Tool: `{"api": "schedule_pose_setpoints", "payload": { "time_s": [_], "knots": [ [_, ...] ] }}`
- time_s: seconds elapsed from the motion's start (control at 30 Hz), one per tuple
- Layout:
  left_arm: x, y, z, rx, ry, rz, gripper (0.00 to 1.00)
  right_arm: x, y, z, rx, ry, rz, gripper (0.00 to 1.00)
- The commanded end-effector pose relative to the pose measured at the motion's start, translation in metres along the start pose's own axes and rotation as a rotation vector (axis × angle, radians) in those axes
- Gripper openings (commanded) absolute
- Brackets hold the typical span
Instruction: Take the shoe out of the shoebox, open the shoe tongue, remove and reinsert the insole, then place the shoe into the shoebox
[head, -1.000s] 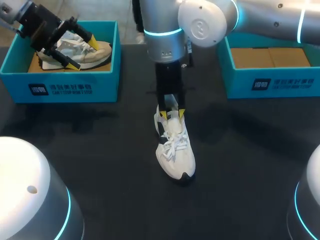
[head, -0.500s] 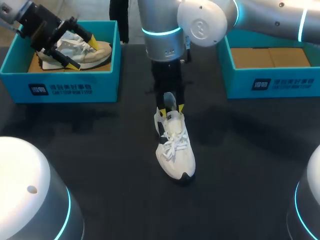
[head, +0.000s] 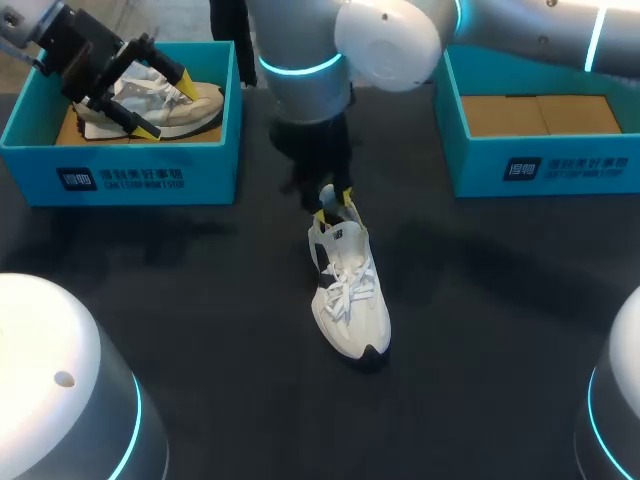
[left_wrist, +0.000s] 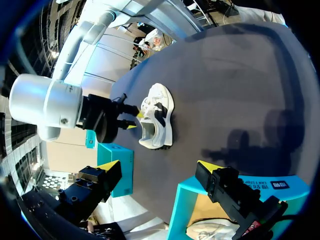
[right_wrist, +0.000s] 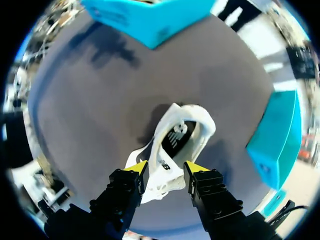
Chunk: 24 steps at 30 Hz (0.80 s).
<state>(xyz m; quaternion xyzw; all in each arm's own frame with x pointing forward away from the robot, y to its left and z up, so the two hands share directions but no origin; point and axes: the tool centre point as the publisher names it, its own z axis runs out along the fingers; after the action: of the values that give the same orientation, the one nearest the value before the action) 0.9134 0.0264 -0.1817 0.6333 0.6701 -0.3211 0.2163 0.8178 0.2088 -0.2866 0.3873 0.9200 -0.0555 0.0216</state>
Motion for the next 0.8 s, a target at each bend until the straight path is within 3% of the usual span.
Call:
{"api": "schedule_pose_setpoints", "payload": {
  "time_s": [0.03, 0.27, 0.33, 0.37, 0.4, 0.47, 0.5, 0.53, 0.6, 0.8],
  "knots": [
    [-0.0002, -0.0001, -0.0001, -0.001, 0.003, 0.000, 1.00, 0.0061, 0.0036, -0.0042, -0.012, -0.028, -0.141, 0.45],
    [-0.0002, -0.0001, -0.0001, -0.001, 0.003, 0.000, 1.00, 0.0083, 0.0109, -0.0072, -0.018, -0.023, -0.294, 0.40],
    [-0.0002, -0.0001, -0.0001, -0.001, 0.003, 0.000, 1.00, 0.0083, 0.0109, -0.0072, -0.018, -0.023, -0.294, 0.43],
    [-0.0002, -0.0001, -0.0001, -0.001, 0.003, 0.000, 1.00, 0.0083, 0.0109, -0.0072, -0.018, -0.023, -0.294, 0.69],
    [-0.0002, -0.0001, -0.0001, -0.001, 0.003, 0.000, 1.00, 0.0083, 0.0109, -0.0072, -0.018, -0.023, -0.294, 0.77],
    [-0.0002, -0.0001, -0.0001, -0.001, 0.003, 0.000, 1.00, 0.0083, 0.0109, -0.0072, -0.018, -0.023, -0.294, 0.78],
    [-0.0002, -0.0001, -0.0001, -0.001, 0.003, 0.000, 1.00, 0.0083, 0.0109, -0.0072, -0.018, -0.023, -0.294, 0.68],
    [-0.0002, -0.0001, -0.0001, -0.001, 0.003, 0.000, 1.00, 0.0083, 0.0109, -0.0072, -0.018, -0.023, -0.294, 0.66],
    [-0.0002, -0.0001, -0.0001, -0.001, 0.003, 0.000, 1.00, 0.0083, 0.0109, -0.0072, -0.018, -0.023, -0.294, 0.42],
    [-0.0002, -0.0001, -0.0001, -0.001, 0.003, 0.000, 1.00, 0.0083, 0.0109, -0.0072, -0.018, -0.023, -0.294, 0.48]
  ]
}}
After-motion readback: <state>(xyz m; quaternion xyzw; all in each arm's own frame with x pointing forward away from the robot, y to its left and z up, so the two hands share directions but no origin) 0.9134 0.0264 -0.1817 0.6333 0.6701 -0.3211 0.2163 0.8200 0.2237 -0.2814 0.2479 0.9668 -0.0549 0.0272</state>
